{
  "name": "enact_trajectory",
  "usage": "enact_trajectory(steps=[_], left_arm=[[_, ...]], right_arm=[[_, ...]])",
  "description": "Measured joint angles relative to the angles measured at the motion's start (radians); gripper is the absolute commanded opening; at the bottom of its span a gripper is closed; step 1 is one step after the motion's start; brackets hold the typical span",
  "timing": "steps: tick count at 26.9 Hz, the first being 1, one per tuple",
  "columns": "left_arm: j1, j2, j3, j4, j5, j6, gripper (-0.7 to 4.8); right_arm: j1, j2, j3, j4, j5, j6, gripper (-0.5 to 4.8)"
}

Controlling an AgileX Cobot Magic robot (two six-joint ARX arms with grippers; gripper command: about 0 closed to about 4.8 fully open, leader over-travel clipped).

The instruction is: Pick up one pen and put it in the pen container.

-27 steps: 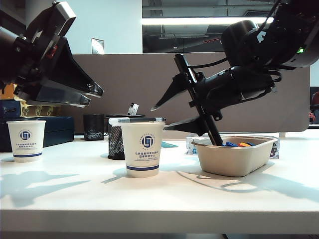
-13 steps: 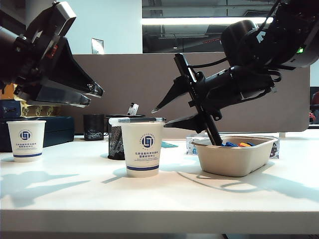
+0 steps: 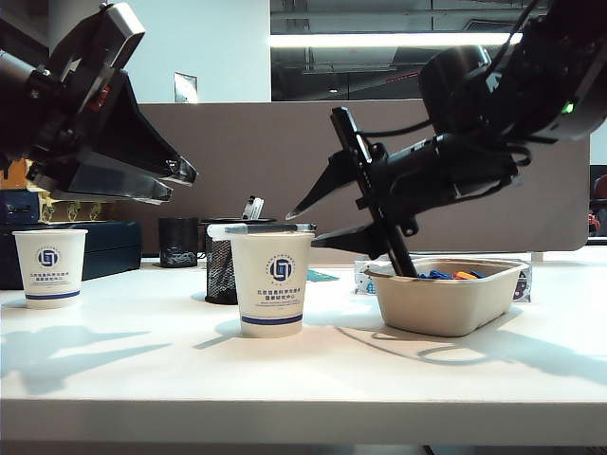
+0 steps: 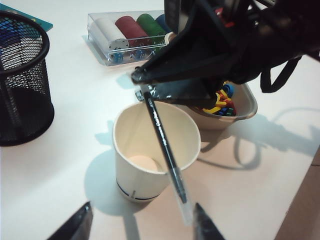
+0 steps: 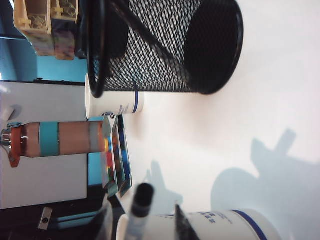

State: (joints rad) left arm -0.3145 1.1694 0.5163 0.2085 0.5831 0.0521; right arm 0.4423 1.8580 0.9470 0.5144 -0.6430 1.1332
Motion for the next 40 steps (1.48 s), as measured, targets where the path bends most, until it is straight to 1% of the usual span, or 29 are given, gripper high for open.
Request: enact_trajectory(steps=[7, 13, 14, 26, 29, 33, 40], left_arm=[[0.000, 0.000, 0.000, -0.005, 0.000, 0.000, 2.51], [0.000, 0.000, 0.000, -0.016, 0.000, 0.000, 2.51], [0.000, 0.000, 0.000, -0.017, 0.000, 0.000, 2.51], [0.000, 0.000, 0.000, -0.019, 0.000, 0.000, 2.51], [0.000, 0.000, 0.000, -0.019, 0.000, 0.000, 2.51], [0.000, 0.000, 0.000, -0.019, 0.000, 0.000, 2.51], [0.000, 0.000, 0.000, -0.019, 0.000, 0.000, 2.51]], right_arm=[[0.010, 0.026, 0.048, 0.011, -0.024, 0.018, 1.53], [0.011, 0.026, 0.063, 0.026, -0.024, 0.018, 0.84], [0.011, 0.026, 0.063, 0.024, -0.024, 0.019, 0.81], [0.011, 0.026, 0.063, 0.020, -0.024, 0.019, 0.87], [0.011, 0.026, 0.063, 0.016, -0.024, 0.018, 1.17], [0.011, 0.030, 0.063, -0.015, -0.024, 0.016, 1.17], [0.011, 0.042, 0.063, -0.023, -0.024, 0.013, 1.17]])
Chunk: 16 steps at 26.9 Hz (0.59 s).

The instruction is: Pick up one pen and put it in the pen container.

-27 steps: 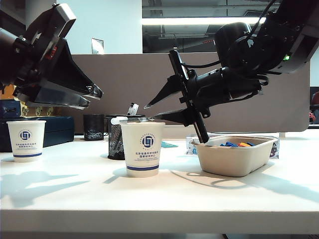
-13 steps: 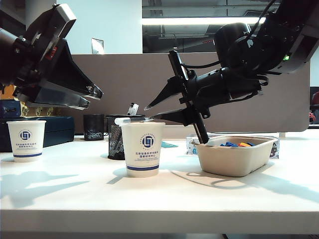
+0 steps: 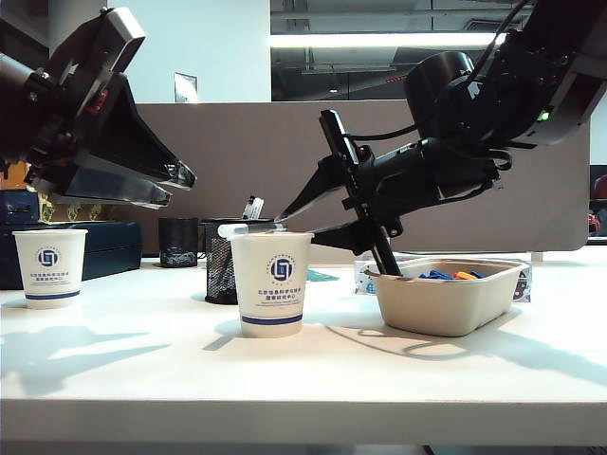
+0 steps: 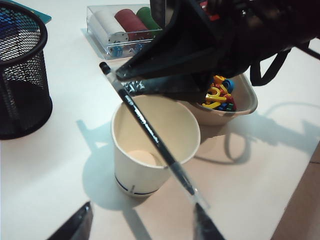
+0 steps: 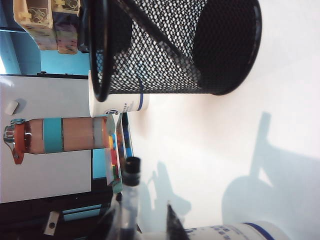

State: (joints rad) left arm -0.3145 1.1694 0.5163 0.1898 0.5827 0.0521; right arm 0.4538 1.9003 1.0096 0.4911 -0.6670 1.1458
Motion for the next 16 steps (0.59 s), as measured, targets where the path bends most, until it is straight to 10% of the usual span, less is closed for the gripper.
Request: enact_trajectory(steps=[16], left_arm=[[0.000, 0.000, 0.000, 0.000, 0.016, 0.000, 2.51]], right_arm=[[0.000, 0.008, 0.000, 0.036, 0.000, 0.006, 1.17]])
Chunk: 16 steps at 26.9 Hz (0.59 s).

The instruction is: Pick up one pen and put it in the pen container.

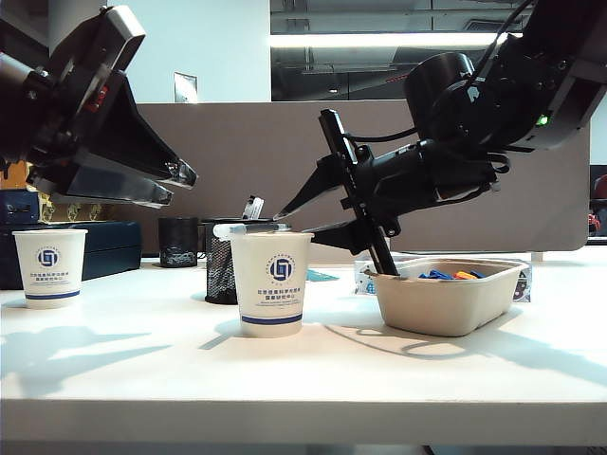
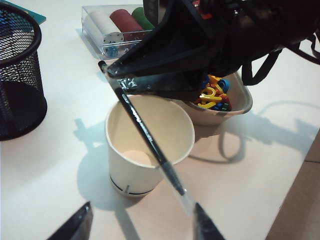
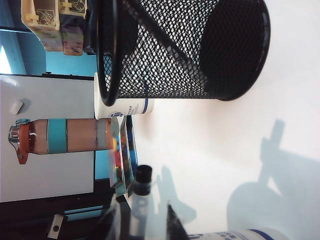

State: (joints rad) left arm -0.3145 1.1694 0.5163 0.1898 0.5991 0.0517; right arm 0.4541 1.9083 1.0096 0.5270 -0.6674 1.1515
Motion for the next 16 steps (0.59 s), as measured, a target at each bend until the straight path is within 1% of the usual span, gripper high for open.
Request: enact_trajectory(steps=[4, 11, 16], left_arm=[[0.000, 0.000, 0.000, 0.000, 0.004, 0.000, 2.51], [0.000, 0.000, 0.000, -0.001, 0.011, 0.000, 2.51], [0.000, 0.000, 0.000, -0.008, 0.011, 0.000, 2.51]], right_arm=[[0.000, 0.002, 0.003, 0.000, 0.005, 0.000, 1.17], [0.000, 0.035, 0.067, 0.007, -0.018, 0.005, 1.17], [0.000, 0.042, 0.066, -0.031, -0.027, 0.006, 1.17]])
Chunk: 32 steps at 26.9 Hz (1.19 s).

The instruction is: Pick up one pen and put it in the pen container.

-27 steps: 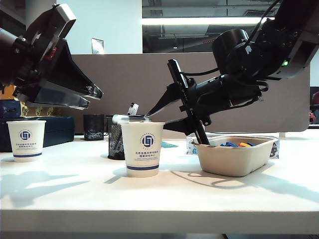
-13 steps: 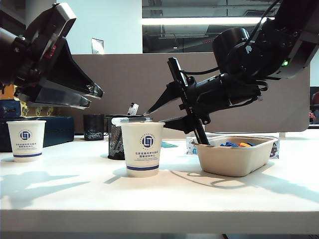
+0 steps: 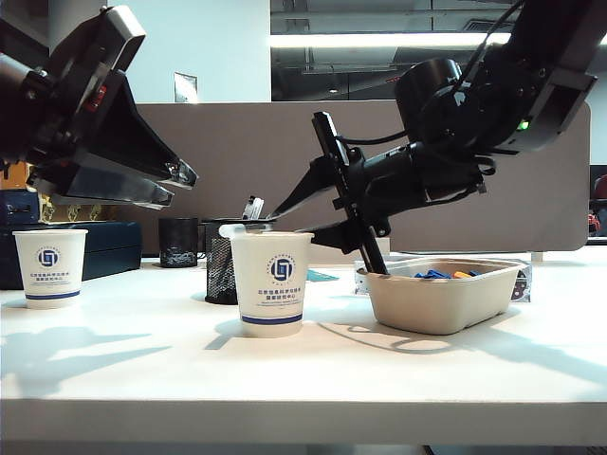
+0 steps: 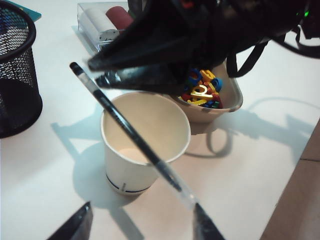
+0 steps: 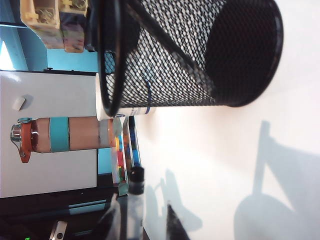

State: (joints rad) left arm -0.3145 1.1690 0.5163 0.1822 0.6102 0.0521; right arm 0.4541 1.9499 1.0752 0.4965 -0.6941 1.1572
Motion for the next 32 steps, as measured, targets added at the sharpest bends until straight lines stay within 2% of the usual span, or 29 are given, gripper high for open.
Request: enact_trajectory(steps=[8, 26, 32], left_arm=[[0.000, 0.000, 0.000, 0.000, 0.038, 0.000, 2.51], [0.000, 0.000, 0.000, 0.000, 0.043, -0.001, 2.51], [0.000, 0.000, 0.000, 0.000, 0.087, -0.004, 2.51]], right_arm=[[0.000, 0.007, 0.000, 0.000, -0.011, 0.000, 1.17], [0.007, 0.007, 0.003, 0.015, -0.048, -0.004, 1.17], [0.007, 0.007, 0.003, 0.015, -0.048, -0.004, 1.17]])
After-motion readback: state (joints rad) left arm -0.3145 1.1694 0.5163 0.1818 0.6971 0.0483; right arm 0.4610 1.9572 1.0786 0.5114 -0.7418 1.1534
